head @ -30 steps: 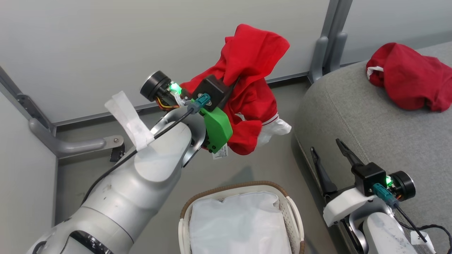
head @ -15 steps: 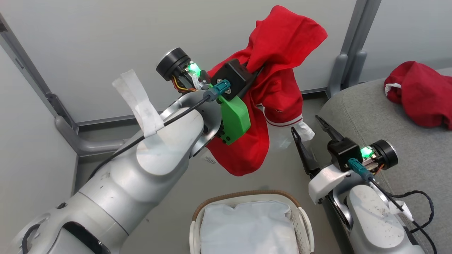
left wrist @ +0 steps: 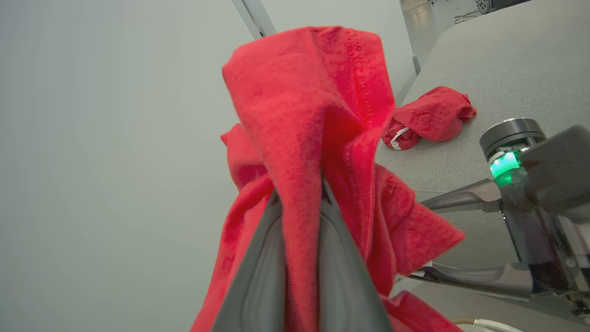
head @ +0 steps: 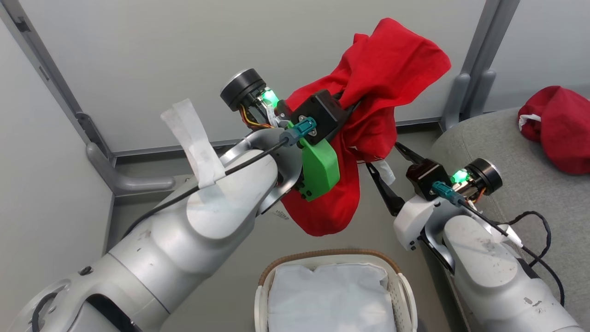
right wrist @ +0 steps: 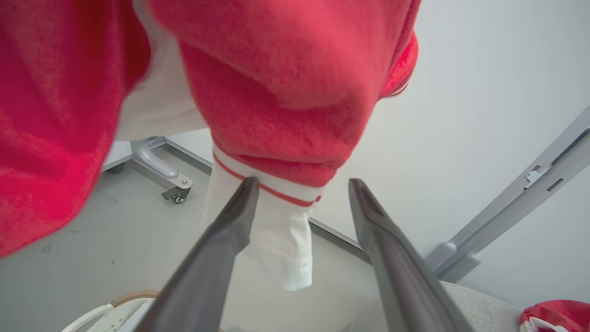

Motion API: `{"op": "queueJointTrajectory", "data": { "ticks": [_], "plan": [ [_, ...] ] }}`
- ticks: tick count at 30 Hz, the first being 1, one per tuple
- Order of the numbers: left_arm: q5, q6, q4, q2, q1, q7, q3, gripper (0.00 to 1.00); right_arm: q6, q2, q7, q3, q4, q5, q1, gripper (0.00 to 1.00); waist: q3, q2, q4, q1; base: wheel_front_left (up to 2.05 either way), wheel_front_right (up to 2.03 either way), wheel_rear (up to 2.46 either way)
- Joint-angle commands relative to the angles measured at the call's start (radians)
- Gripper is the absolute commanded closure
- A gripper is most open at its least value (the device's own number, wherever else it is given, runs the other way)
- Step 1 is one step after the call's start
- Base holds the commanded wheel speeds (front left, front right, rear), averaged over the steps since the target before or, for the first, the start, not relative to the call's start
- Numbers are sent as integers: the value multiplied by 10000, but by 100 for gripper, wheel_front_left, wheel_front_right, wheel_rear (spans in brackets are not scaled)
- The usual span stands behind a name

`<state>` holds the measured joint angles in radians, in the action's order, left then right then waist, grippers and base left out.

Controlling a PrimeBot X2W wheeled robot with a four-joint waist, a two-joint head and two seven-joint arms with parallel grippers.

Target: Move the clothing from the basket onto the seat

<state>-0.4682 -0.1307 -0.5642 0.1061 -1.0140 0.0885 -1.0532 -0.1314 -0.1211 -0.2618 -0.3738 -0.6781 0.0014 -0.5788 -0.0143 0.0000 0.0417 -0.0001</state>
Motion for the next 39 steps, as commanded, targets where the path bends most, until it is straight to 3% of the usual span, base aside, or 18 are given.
{"op": "queueJointTrajectory", "data": {
  "ticks": [1, 8, 12, 13, 14, 15, 16, 27, 28, 29, 31, 32, 33, 39],
  "plan": [
    [-84, 3, 50, -34, 121, -23, -54, 100, 14, -139, -49, -311, -98, 236, -234, 0, -5, 0, 33, 1, 0, 0, 0],
    [-328, 2, 180, -49, 191, 72, -346, 100, 14, -757, -49, -2265, -186, 1686, -1321, 0, -26, 0, 145, 1, 0, 0, 0],
    [-494, 2, 113, 7, 282, 153, -367, 100, 14, -829, -49, -2738, -11, 1987, -1538, 0, -29, 0, 148, 1, 0, 0, 0],
    [-536, 2, 98, 16, 300, 174, -366, 100, 14, -835, -49, -2792, 34, 2033, -1554, 8, -28, 0, 147, 1, 0, 0, 0],
    [-590, 2, 60, 39, 349, 201, -345, 100, 14, -851, -49, -2896, 145, 2078, -1584, 66, -22, 0, 145, 1, 0, 0, 0],
    [-620, 2, 27, 56, 386, 224, -341, 100, 14, -871, -49, -2951, 217, 2084, -1597, 66, -17, 0, 141, 1, 0, 0, 0],
    [-660, 2, -16, 93, 434, 259, -328, 100, 14, -882, -49, -2984, 284, 2085, -1579, 100, -12, 0, 134, 1, 0, 0, 0],
    [-1216, 67, -573, 555, 950, 835, 38, 100, 14, -1028, -49, -2161, 845, 1705, -971, 100, 85, 0, 37, 1, 0, 0, 0],
    [-1254, 73, -639, 568, 1015, 904, 69, 93, 14, -1030, -49, -2082, 876, 1691, -900, 100, 94, 0, 26, 1, 0, 0, 0],
    [-1314, 91, -717, 579, 1093, 989, 115, 80, 14, -1019, -49, -1976, 919, 1665, -817, 100, 106, 0, 9, 1, 0, 0, 0],
    [-1435, 120, -829, 565, 1267, 1148, 218, 42, 14, -992, -49, -1777, 1009, 1643, -731, 100, 127, 0, -22, 1, 0, 0, 0],
    [-1487, 141, -879, 548, 1348, 1221, 269, 8, 14, -987, -49, -1701, 1047, 1629, -700, 100, 138, 0, -36, 1, 0, 0, 0],
    [-1576, 162, -960, 517, 1458, 1309, 332, 0, 14, -978, -49, -1630, 1087, 1628, -660, 100, 152, 0, -54, 1, 0, 0, 0],
    [-1856, 329, -1264, 221, 2190, 1692, 668, 0, 14, -914, -49, -988, 1305, 1477, -442, 100, 227, 0, -142, 1, 0, 0, 0]
  ]
}}
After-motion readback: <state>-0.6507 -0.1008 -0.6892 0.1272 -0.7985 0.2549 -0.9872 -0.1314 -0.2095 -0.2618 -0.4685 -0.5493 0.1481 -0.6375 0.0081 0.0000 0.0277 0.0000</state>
